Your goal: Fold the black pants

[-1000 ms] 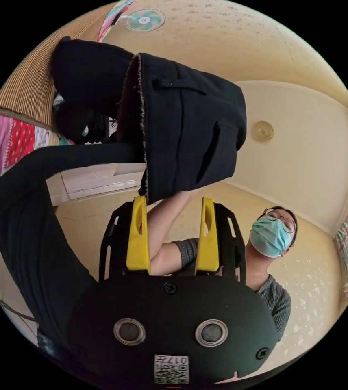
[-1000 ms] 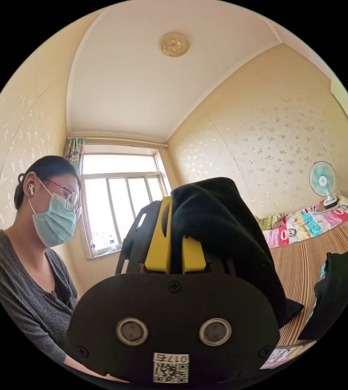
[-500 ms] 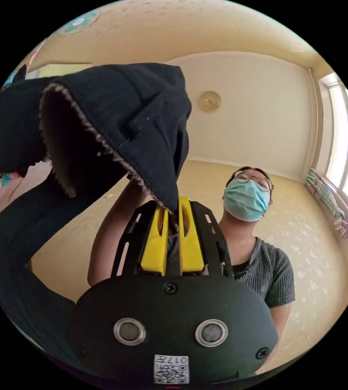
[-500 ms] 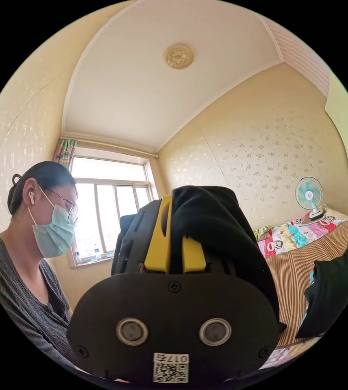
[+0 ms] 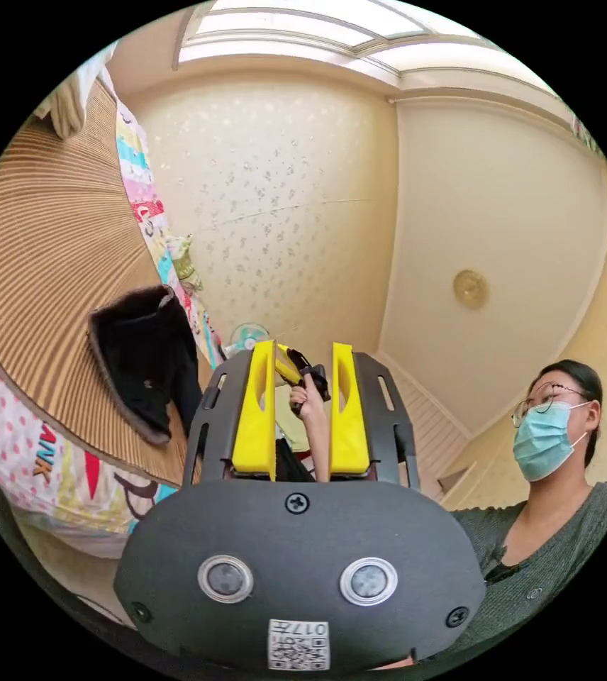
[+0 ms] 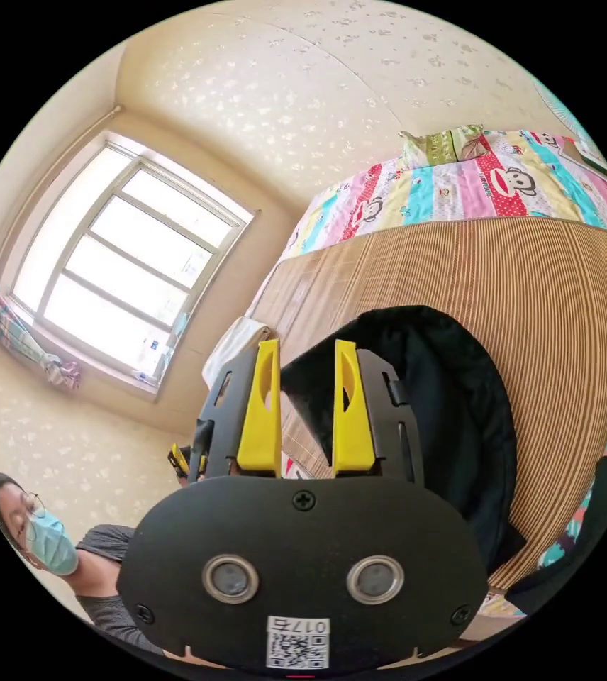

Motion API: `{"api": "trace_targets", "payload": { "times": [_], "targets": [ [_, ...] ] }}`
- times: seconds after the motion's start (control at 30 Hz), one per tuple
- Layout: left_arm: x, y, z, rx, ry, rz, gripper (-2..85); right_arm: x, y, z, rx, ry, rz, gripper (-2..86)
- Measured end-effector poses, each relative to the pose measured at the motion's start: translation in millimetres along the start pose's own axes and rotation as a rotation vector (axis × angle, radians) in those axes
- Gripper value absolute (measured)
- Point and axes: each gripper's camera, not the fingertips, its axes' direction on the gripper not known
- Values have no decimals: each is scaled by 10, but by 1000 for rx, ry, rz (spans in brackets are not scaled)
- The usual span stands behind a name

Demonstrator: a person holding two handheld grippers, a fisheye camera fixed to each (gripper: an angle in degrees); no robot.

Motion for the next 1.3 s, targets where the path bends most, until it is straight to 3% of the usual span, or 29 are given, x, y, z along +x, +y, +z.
{"api": "trace_targets", "payload": {
  "times": [0.1, 0.3, 0.47, 0.6, 0.63, 0.73, 0.87, 1.0, 1.17, 1.27, 1.3],
  "targets": [
    [-185, 28, 137, -114, -235, -61, 164, 394, 657, 557, -95, 179, 26, 168],
    [-825, 177, 1281, -396, -307, -233, 213, 1045, 2502, 913, -86, 473, 124, 172],
    [-1076, 263, 2106, -396, -468, -263, 198, 1309, 3624, 495, 40, 424, 192, 146],
    [-1275, 194, 2515, -379, -403, -387, 14, 1624, 4006, 59, 132, 299, 249, 145],
    [-1131, 92, 2462, -315, -334, -351, 6, 1667, 4034, 11, 140, 302, 261, 146],
    [-466, -416, 2168, -229, -376, -106, -5, 1839, 4120, -155, 177, 296, 290, 148],
    [2, -1027, 1268, 9, -413, -71, -7, 2099, 4151, -66, 161, 264, 311, 156],
    [401, -1429, 436, 178, -726, 56, -1, 2325, 4184, 279, 117, 151, 322, 167],
    [422, -1044, -471, 362, -780, -38, 20, 2427, 4212, 836, -20, 118, 338, 148],
    [420, -529, -688, 375, -737, -49, 49, 2341, 4189, 946, -116, 328, 334, 46],
    [421, -326, -707, 367, -734, -69, 94, 2291, 4161, 942, -135, 350, 303, 37]
  ]
}}
